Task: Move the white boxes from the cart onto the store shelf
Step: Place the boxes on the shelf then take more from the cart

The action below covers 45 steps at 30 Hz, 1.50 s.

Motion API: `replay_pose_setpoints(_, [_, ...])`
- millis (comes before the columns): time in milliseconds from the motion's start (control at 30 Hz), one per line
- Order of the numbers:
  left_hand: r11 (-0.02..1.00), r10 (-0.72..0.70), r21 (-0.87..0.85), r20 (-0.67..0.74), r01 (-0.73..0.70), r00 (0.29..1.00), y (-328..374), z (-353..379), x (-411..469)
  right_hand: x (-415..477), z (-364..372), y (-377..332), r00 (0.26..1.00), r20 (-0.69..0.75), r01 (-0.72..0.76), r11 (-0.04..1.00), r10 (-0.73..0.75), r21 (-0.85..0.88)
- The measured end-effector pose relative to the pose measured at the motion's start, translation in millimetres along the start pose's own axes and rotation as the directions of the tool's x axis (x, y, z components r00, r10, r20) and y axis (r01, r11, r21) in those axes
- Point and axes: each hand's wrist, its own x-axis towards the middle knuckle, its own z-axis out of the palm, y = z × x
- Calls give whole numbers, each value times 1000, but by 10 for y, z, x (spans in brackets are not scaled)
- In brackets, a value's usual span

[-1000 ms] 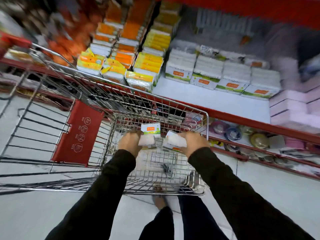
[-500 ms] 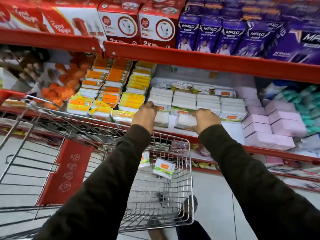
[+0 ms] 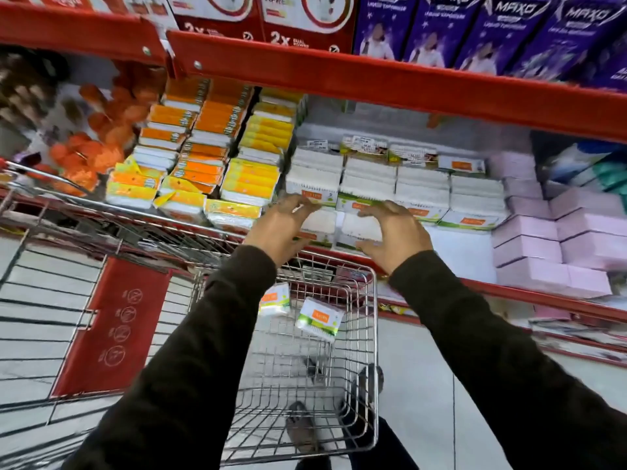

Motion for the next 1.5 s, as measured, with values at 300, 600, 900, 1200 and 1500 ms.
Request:
replay_pose_setpoints(300, [940,-328,93,515,328,792,-366,1150,-676,-243,1471,-327,811,583,-7,997,48,-72])
replay_pose_setpoints(600, [901,-395,155,680,404,619,-961,2283,-661,54,2607,61,716,666,-57,968,210,-244])
replay_pose_setpoints(900, [894,-405,83,573,441,713,-805,2043,-830,-92,2607,-10,780,616,-15,986,114,-163])
replay_pose_setpoints(1200, [851,-516,127,385,510,765,-339,1049,-1254,-473,1725,-297,848,518,-64,992,111,-107])
replay_pose_setpoints(1500, [840,-542,160,211,518,813,360,-167,-1322,-948,307,-505,945,324,-51,999,49,-1])
